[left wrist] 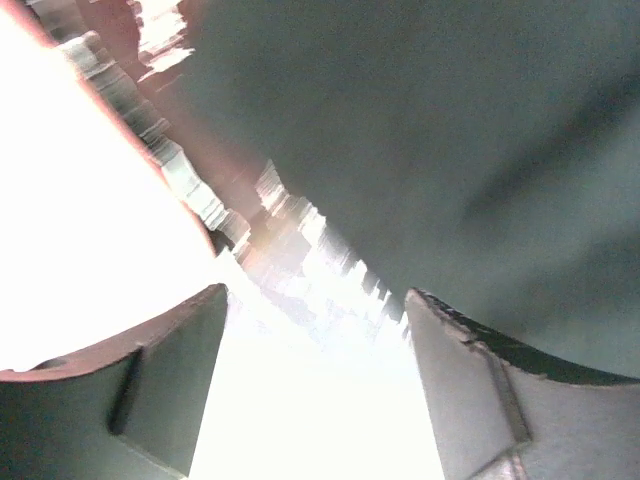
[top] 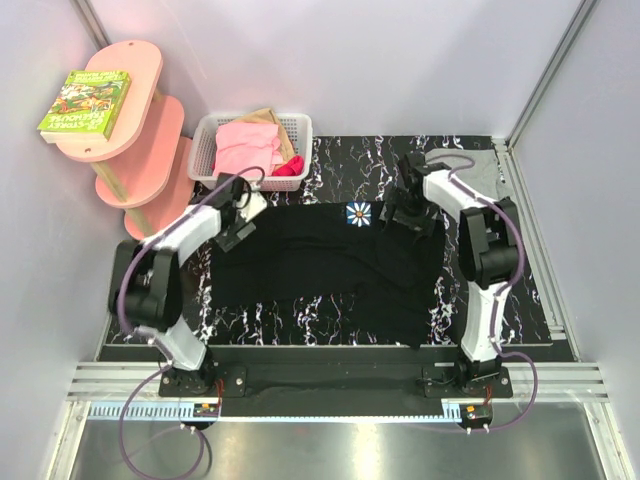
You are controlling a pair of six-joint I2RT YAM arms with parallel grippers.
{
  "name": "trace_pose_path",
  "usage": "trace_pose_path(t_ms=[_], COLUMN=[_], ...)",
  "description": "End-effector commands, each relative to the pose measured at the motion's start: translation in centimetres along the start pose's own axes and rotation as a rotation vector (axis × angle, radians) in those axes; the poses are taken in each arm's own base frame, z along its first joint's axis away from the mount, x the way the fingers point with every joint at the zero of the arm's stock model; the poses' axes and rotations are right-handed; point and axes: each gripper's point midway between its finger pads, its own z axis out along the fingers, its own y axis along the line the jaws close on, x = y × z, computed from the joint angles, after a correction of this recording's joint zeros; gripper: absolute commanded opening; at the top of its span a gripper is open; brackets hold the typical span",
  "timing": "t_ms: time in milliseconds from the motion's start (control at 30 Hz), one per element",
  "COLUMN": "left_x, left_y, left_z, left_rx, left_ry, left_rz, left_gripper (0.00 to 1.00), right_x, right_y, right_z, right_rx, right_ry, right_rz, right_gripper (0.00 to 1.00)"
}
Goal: Fold and stack the t-shirts
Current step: Fold the flattened tshirt in 1/3 of the way, then grap the side of the flattened tshirt closest away from the robot with both arms
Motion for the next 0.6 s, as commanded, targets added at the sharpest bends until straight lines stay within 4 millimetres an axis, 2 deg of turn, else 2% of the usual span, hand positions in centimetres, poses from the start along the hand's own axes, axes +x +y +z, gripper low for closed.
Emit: trace_pose_path(t_ms=[0,67,100,133,167,200,233,267,300,333,367,400,433,467,500,567], left_x=[0.5,1.7,2.9,3.6,4.0,5.7,6.5,7.1,8.6,9.1,9.7,10.4,10.5,10.3,10.4,10.3], left_y=[4.9,3.9,2.4,1.2,0.0,-2.5,-3.7,-4.8,-6.8,-7.7,-8.2,-9.2,-9.4,-9.6,-9.8,-9.9], left_z=[-11.0,-12.7,-13.9,-14.3,-15.3,-14.0,-13.6,-13.5,-11.9,-11.4,-11.0,-10.2,-9.9,-9.6,-9.2,-8.4], left_rx=[-0.189,-0.170,-0.138,-0.106,-0.075,-0.015,0.009,0.018,0.062,0.078,0.081,0.102,0.107,0.108,0.112,0.106], left_ry=[-0.210,-0.235,-0.262,-0.273,-0.325,-0.278,-0.268,-0.269,-0.223,-0.211,-0.200,-0.178,-0.177,-0.183,-0.177,-0.168], left_rz=[-0.125,-0.136,-0.130,-0.125,-0.116,-0.088,-0.072,-0.042,-0.014,0.002,0.018,0.034,0.037,0.045,0.053,0.066], left_gripper=[0.81,0.83,0.83,0.84,0.84,0.84,0.84,0.84,0.84,0.84,0.83,0.83,0.83,0.83,0.83,0.83], right_x=[-1.0,2.1,4.8,7.0,9.0,10.7,14.8,16.2,18.1,20.2,21.6,22.6,23.4,23.9,24.1,24.3], right_y=[2.8,3.0,4.3,4.8,4.4,4.3,3.8,3.1,1.9,1.4,0.9,-0.9,-0.6,-0.7,-1.1,-0.6], right_z=[-10.8,-12.9,-13.4,-13.9,-14.1,-14.0,-13.5,-13.2,-12.9,-12.7,-11.9,-12.0,-12.4,-11.7,-11.9,-11.5], right_rx=[-0.059,-0.079,-0.109,-0.118,-0.105,-0.090,-0.045,-0.004,0.060,0.116,0.181,0.286,0.332,0.397,0.439,0.451], right_ry=[-0.310,-0.322,-0.302,-0.283,-0.276,-0.258,-0.197,-0.193,-0.164,-0.172,-0.160,-0.128,-0.173,-0.175,-0.184,-0.197], right_rz=[-0.158,-0.218,-0.283,-0.334,-0.373,-0.410,-0.513,-0.534,-0.583,-0.668,-0.702,-0.754,-0.815,-0.832,-0.856,-0.866], right_gripper=[1.00,1.00,1.00,1.00,1.00,1.00,1.00,1.00,1.00,1.00,1.00,1.00,1.00,1.00,1.00,1.00])
